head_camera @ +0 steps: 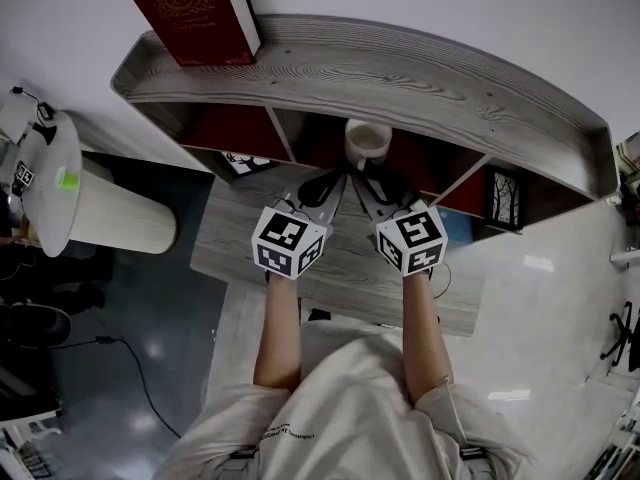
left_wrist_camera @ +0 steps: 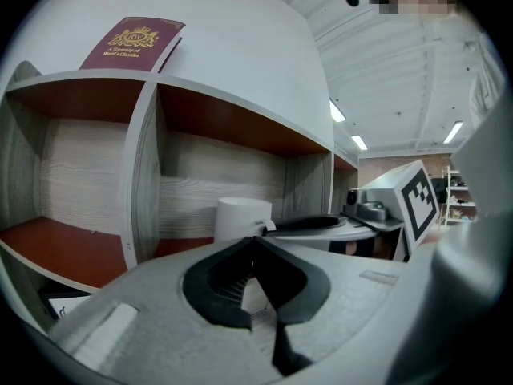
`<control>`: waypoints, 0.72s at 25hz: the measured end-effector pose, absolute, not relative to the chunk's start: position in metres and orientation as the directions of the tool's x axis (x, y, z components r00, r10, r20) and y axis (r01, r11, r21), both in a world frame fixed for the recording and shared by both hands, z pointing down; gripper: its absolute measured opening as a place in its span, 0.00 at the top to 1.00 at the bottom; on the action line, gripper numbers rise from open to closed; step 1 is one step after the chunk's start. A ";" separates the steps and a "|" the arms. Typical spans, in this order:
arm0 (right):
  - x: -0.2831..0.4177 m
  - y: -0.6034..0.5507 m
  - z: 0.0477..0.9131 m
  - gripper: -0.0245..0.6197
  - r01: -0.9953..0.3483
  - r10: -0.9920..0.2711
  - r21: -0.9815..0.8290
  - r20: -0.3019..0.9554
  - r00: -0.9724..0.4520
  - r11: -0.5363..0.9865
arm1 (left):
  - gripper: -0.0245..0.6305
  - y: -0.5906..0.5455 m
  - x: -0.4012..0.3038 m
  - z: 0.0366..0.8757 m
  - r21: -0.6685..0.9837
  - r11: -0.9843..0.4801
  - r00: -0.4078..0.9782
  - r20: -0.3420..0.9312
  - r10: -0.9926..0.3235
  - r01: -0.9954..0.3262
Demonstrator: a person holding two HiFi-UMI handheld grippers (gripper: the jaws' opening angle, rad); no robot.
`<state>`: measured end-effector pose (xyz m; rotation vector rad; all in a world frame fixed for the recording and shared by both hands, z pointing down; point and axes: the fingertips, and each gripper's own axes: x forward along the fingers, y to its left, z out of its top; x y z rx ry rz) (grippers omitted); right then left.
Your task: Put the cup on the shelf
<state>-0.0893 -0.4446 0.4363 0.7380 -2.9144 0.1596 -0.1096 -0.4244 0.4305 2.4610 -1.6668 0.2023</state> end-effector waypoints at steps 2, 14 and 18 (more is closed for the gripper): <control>-0.086 -0.444 0.436 0.80 -0.476 -0.462 -0.071 0.150 -0.874 0.877 | 0.95 -0.424 -0.104 0.431 0.056 -0.362 0.365 0.204 -0.908 -0.931; -0.066 -0.437 0.436 0.80 -0.447 -0.433 -0.100 0.134 -0.892 0.889 | 0.95 -0.414 -0.087 0.433 0.043 -0.308 0.310 0.213 -0.926 -0.950; -0.059 -0.432 0.436 0.80 -0.437 -0.424 -0.099 0.131 -0.896 0.894 | 0.95 -0.407 -0.086 0.433 0.048 -0.269 0.273 0.210 -0.939 -0.962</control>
